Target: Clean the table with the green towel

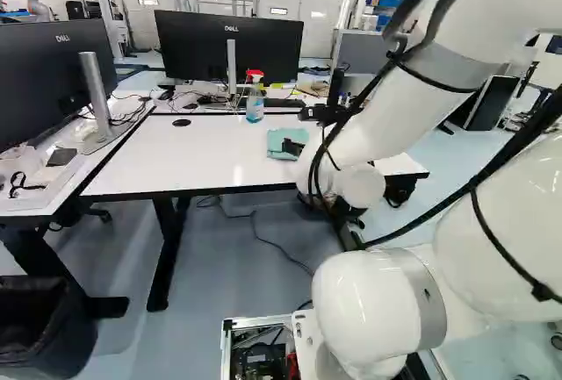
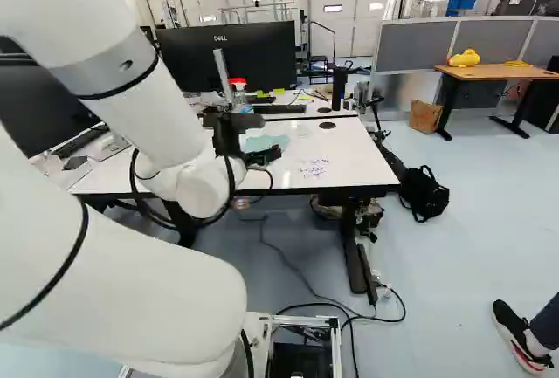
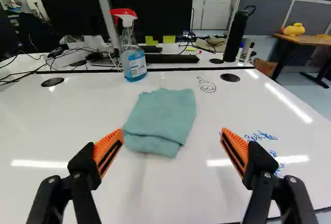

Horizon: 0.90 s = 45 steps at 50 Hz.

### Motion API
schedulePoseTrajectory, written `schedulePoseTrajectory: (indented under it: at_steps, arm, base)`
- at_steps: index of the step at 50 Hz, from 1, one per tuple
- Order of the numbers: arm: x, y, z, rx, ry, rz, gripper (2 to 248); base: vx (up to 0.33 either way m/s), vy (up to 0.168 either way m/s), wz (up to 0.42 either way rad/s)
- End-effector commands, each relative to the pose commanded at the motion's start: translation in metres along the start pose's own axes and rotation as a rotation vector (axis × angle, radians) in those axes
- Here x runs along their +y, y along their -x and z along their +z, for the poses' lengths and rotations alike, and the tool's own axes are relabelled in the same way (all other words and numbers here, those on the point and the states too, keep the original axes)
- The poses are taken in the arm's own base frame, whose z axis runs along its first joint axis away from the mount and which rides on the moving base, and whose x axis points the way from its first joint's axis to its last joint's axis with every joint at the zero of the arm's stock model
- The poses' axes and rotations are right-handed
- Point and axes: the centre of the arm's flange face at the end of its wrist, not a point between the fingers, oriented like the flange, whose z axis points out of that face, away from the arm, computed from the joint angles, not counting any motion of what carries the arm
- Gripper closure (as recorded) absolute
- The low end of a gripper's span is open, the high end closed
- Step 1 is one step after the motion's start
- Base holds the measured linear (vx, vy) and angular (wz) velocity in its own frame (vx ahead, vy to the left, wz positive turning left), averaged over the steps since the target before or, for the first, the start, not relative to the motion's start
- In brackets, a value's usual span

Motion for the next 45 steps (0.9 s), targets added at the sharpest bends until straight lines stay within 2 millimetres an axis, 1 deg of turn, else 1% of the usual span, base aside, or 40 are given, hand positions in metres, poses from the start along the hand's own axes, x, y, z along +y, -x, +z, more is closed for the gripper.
schedulePoseTrajectory:
  at_steps: [14,45]
  arm:
    - [0.000,-0.013,0.027,-0.004,0.001,0.000,3]
    - [-0.001,-0.033,0.089,-0.011,-0.003,-0.001,3]
  base:
    - [0.000,0.000,0.000]
    - [0.000,0.000,0.000]
